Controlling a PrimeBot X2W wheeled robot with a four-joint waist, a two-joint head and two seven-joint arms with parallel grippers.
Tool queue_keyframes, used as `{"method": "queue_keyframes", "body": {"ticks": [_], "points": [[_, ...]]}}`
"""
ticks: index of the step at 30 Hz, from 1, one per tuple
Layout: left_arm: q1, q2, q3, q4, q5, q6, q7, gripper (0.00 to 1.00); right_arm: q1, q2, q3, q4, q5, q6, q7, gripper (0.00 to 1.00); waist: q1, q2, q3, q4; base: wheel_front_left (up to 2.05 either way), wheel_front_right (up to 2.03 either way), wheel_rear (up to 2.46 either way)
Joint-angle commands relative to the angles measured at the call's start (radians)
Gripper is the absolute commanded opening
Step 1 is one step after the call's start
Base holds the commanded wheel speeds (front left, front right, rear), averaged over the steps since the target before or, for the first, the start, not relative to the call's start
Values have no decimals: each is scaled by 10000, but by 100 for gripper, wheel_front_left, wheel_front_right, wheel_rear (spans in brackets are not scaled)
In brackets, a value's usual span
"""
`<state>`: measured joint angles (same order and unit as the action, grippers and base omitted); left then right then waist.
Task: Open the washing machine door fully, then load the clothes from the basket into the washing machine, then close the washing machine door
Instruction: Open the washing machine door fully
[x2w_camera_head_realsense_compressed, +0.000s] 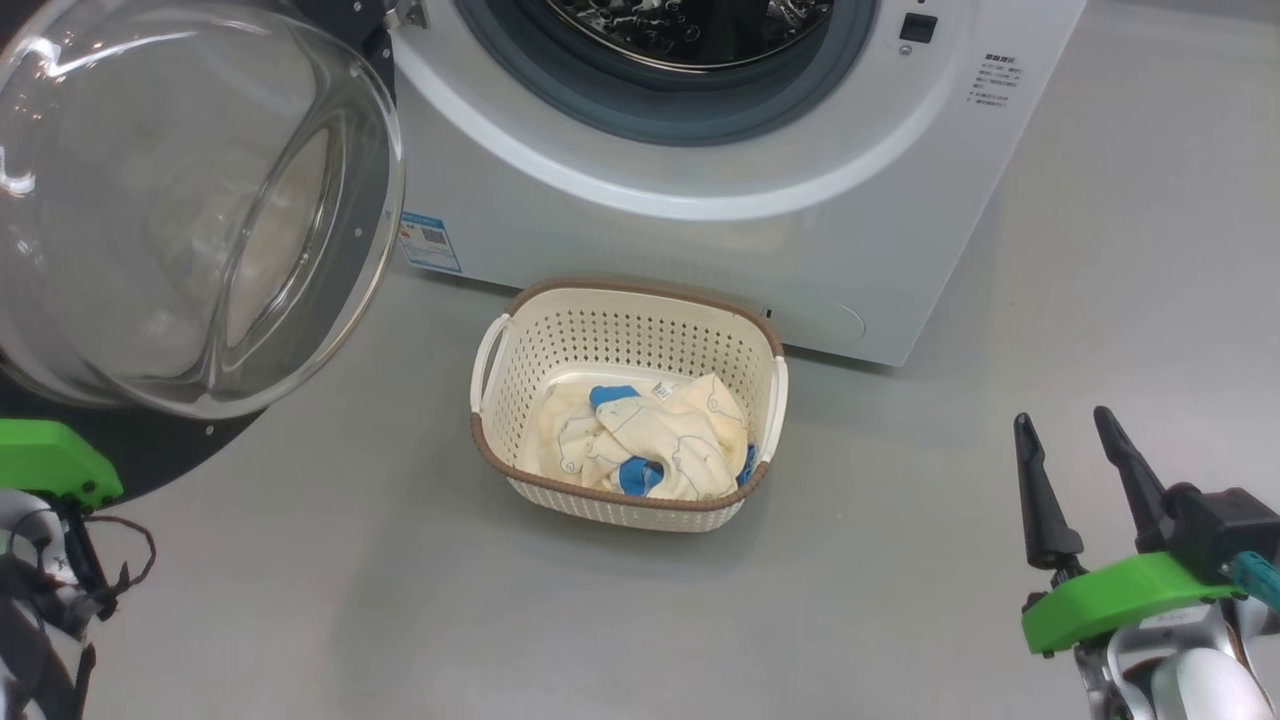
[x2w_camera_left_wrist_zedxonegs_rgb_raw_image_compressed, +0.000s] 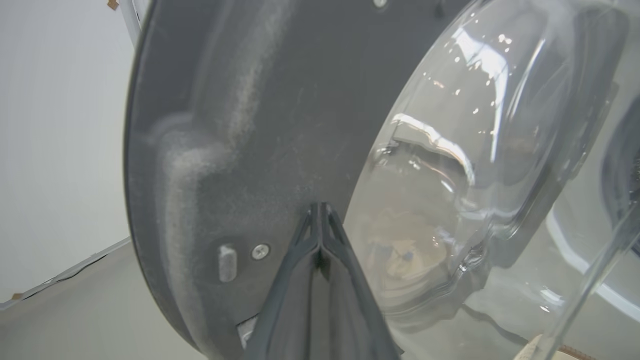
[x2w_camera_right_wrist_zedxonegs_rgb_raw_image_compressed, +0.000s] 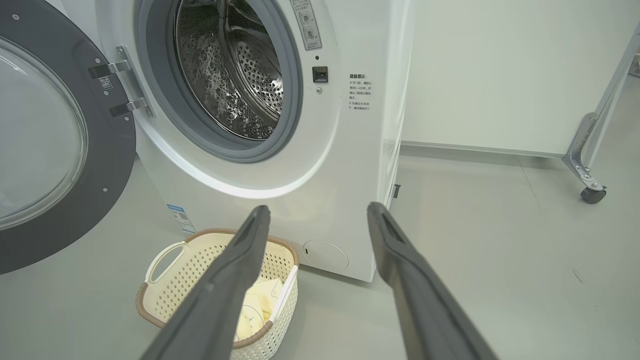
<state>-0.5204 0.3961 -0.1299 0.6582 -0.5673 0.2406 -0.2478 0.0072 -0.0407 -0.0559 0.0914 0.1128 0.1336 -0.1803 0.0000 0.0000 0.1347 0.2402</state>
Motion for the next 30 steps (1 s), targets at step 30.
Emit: {"method": "queue_keyframes", "body": {"ticks": [30], "points": [[2105, -388, 1629, -3611, 1670, -41, -139, 9, -446, -95, 264, -262, -56, -29, -163, 100, 0, 0, -71, -363, 0, 0, 0]]}}
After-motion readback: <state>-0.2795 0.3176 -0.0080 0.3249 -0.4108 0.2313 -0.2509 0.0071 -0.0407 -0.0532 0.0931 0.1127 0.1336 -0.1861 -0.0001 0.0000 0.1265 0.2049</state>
